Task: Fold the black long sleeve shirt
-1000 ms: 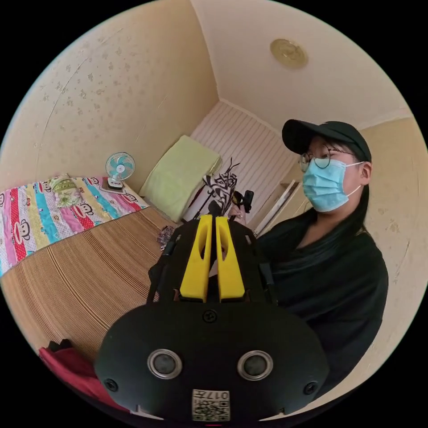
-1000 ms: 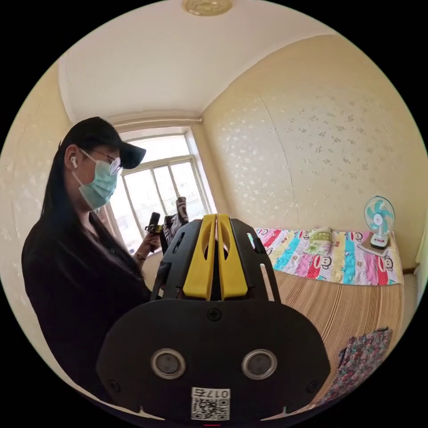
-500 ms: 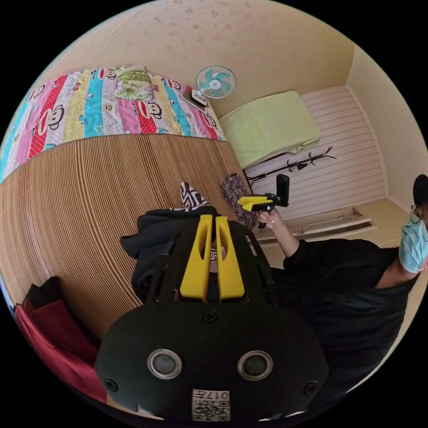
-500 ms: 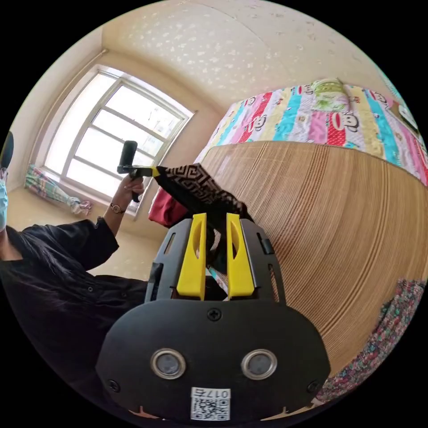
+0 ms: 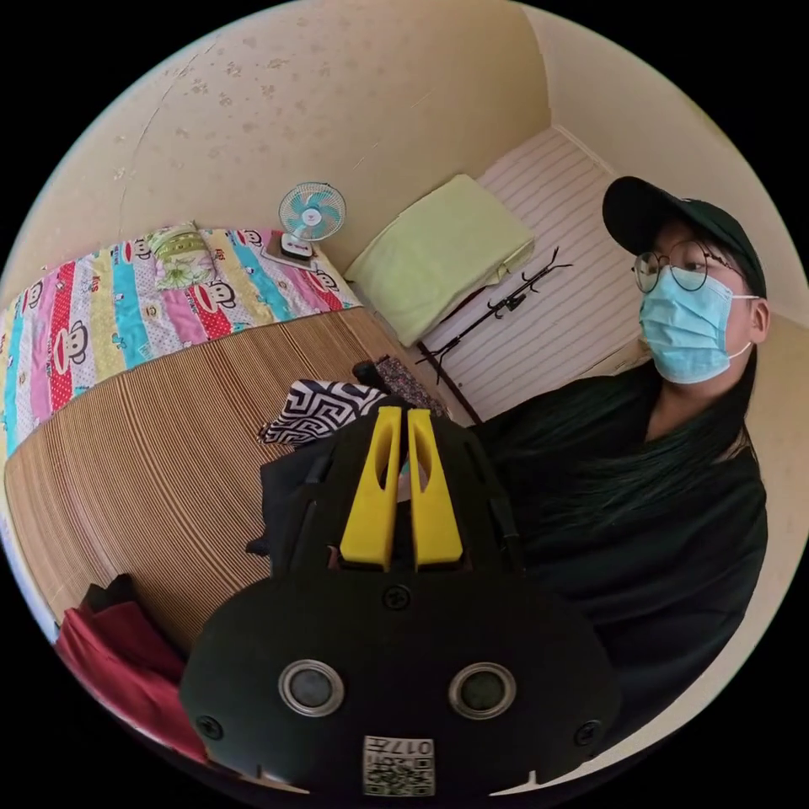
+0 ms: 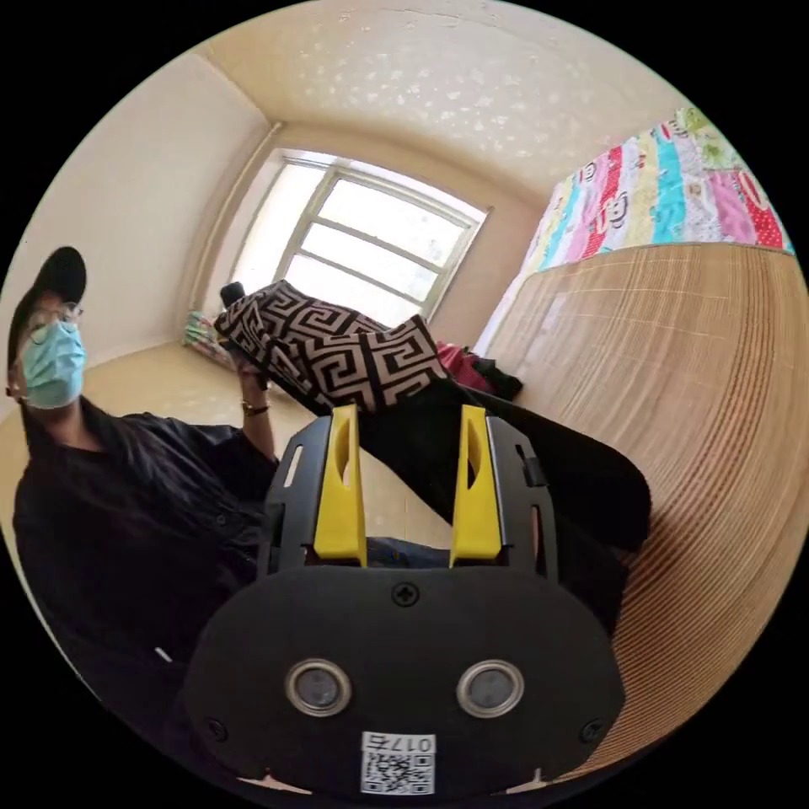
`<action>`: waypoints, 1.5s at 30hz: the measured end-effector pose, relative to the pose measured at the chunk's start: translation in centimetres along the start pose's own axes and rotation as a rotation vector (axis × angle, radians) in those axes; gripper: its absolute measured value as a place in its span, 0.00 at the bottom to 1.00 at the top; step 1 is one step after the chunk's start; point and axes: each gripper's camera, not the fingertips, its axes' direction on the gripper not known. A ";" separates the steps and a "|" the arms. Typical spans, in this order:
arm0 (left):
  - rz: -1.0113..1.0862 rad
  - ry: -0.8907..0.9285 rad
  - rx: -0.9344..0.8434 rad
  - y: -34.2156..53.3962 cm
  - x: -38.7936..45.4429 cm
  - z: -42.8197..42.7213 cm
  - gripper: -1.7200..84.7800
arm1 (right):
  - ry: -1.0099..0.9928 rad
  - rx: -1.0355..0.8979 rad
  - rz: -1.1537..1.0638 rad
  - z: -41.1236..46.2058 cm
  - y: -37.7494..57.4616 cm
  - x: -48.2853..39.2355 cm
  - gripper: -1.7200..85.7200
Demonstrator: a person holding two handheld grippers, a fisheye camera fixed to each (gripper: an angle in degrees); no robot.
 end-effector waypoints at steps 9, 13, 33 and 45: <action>0.116 -0.018 -0.025 -0.5 5.9 -4.0 0.01 | -0.113 -0.119 0.064 -1.2 0.2 3.8 0.22; 0.061 -0.020 0.018 -0.4 5.3 -6.6 0.01 | -0.437 -0.258 -0.022 0.7 -0.7 3.1 0.13; -0.193 0.371 0.250 3.6 -2.2 -19.9 0.01 | 0.110 0.281 -0.705 -16.3 3.6 -30.5 0.04; -0.261 0.505 0.275 2.7 -6.0 -22.8 0.01 | 0.274 0.261 -0.637 -14.2 6.2 -37.4 0.04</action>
